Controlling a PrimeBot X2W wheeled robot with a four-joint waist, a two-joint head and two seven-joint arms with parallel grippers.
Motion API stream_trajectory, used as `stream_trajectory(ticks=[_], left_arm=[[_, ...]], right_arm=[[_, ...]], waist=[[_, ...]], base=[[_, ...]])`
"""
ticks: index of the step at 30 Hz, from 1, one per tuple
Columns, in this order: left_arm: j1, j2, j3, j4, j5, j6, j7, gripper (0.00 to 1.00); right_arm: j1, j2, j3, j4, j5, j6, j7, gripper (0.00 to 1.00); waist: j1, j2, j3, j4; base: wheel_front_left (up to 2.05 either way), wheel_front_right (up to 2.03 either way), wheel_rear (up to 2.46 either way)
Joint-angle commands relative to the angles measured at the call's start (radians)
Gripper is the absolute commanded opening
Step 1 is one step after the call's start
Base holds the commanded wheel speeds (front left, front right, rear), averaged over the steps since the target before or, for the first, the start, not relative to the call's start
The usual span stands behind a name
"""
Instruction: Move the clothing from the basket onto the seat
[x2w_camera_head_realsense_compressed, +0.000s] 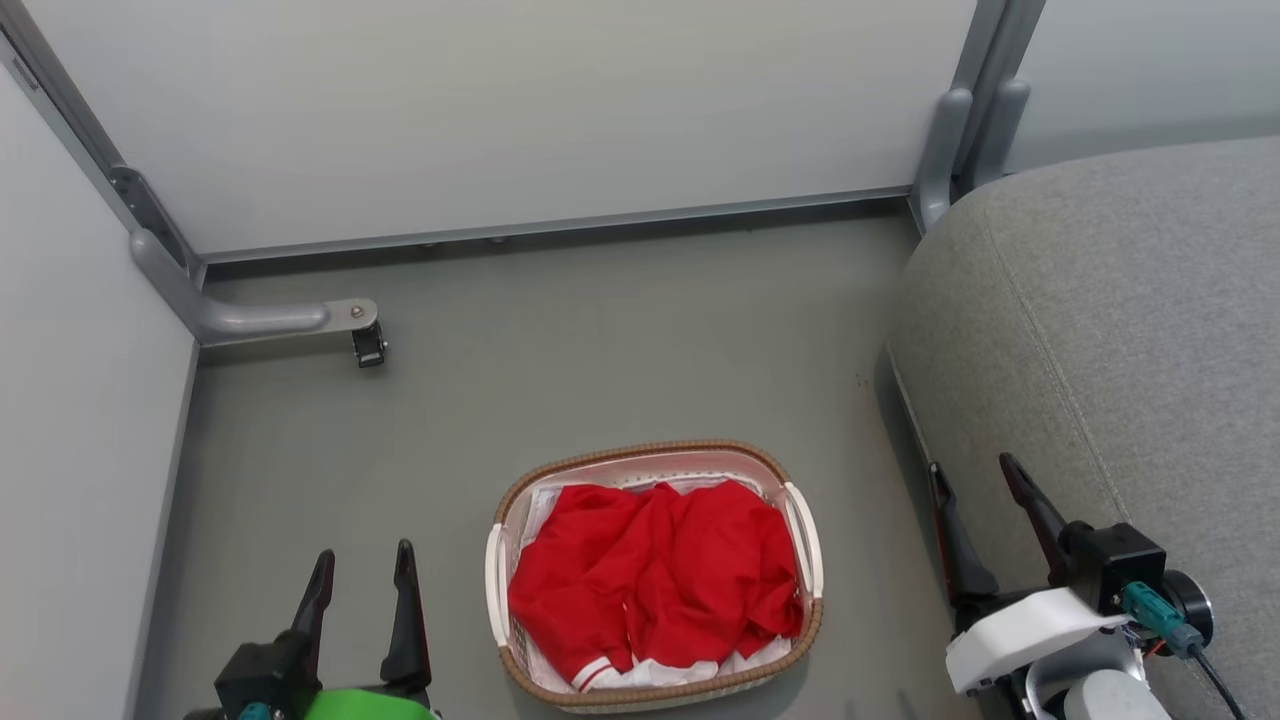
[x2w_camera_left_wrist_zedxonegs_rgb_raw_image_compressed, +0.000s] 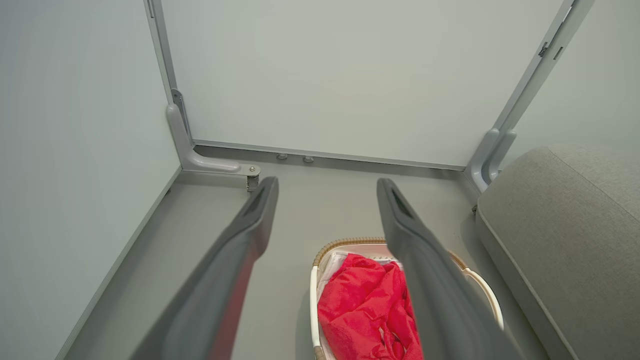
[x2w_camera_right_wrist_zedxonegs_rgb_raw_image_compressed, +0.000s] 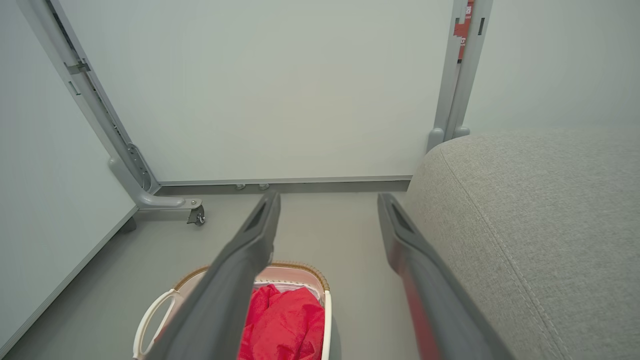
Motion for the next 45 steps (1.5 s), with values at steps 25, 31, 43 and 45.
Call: stream_trajectory(ticks=[25, 31, 43, 45], left_arm=[[-0.676, 0.007, -0.313, 0.373, 0.183, -0.077, 0.000, 1.00], [-0.774, 0.007, -0.444, 0.508, 0.177, -0.082, 0.000, 1.00], [-0.878, 0.008, -0.610, 0.703, 0.188, -0.079, 0.000, 1.00], [-0.891, 0.008, -0.622, 0.731, 0.187, -0.071, 0.000, 1.00]], right_arm=[[-0.383, -0.005, -0.168, -0.212, 0.021, 0.000, -0.001, 1.00], [-0.422, -0.005, -0.138, -0.275, 0.047, 0.000, -0.001, 1.00], [-0.455, -0.005, -0.099, -0.383, 0.096, 0.000, -0.001, 1.00], [-0.460, -0.005, -0.095, -0.393, 0.104, 0.000, -0.001, 1.00]], waist=[[0.0000, -0.0001, 0.694, -0.096], [0.0000, -0.0001, 0.776, -0.142], [0.0000, -0.0001, 0.881, -0.225], [0.0000, -0.0001, 0.890, -0.234]], base=[[0.00, 0.00, 0.00], [0.00, 0.00, 0.00], [0.00, 0.00, 0.00], [0.00, 0.00, 0.00]])
